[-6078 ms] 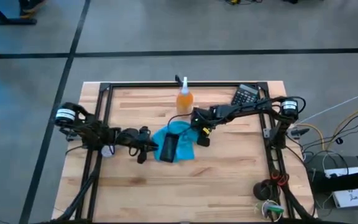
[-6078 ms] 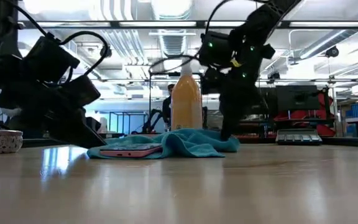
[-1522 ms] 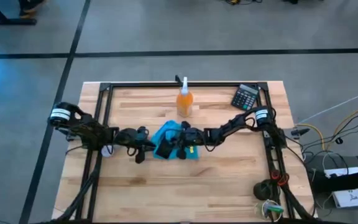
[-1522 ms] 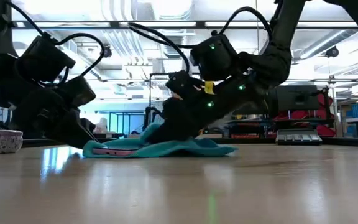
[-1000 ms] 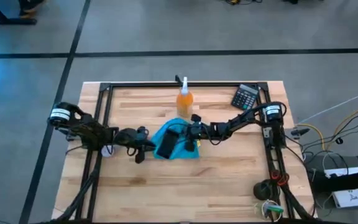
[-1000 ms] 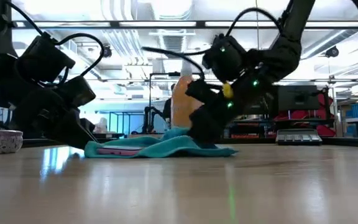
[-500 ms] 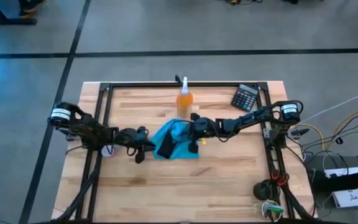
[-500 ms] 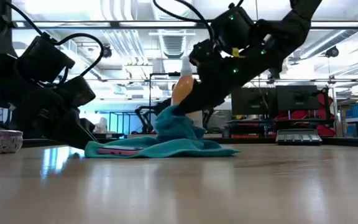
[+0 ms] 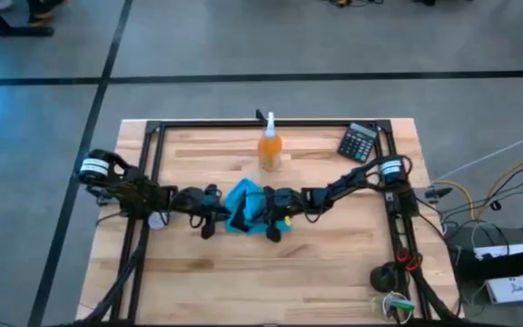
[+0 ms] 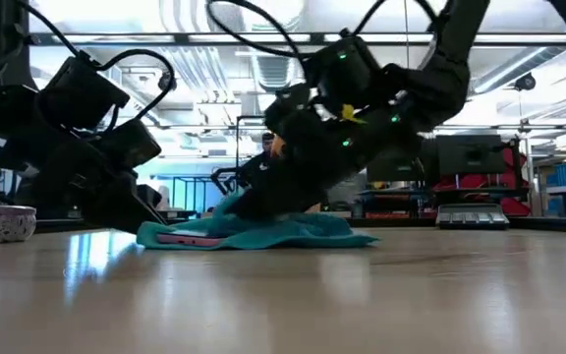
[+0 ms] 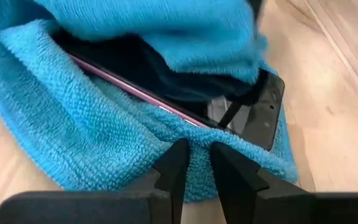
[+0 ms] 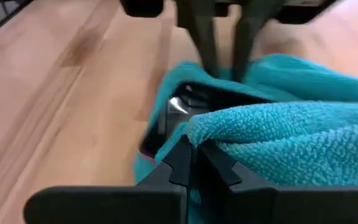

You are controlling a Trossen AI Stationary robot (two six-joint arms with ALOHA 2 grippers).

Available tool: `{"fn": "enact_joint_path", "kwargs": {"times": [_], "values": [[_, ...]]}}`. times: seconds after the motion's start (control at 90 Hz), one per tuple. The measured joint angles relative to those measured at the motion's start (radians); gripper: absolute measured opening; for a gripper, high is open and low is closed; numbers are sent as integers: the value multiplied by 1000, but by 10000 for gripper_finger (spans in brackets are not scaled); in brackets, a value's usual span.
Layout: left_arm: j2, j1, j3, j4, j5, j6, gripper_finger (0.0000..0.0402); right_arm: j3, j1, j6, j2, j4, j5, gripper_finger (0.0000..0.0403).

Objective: Apply microfiber cloth
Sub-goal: Wipe the front of the pink cellphone using microfiber cloth

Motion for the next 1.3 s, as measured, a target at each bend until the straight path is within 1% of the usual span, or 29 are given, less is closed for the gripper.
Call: {"fn": "enact_joint_path", "kwargs": {"times": [0.233, 0.356, 0.622, 0.767, 0.978, 1.089, 1.3], "values": [[9, 0, 3, -19, -6, -5, 64, 141, 23, 11, 125, 12, -23, 0], [9, 0, 3, -21, -7, -8, 64, 196, 24, 11, 160, 6, -21, 0], [9, 0, 3, -21, -8, -8, 64, 214, 17, 12, 169, -4, 45, 0], [9, 1, 4, -19, -9, -9, 64, 214, 16, 20, 170, -9, 152, 0], [8, 1, 5, -67, -15, -18, 64, 208, 15, 13, 165, -49, 246, 0], [7, 1, 5, -83, -17, -33, 64, 197, 15, 11, 162, -48, 322, 0], [7, 1, 0, -82, -16, -43, 64, 127, 11, -9, 106, -62, 458, 0]]}}
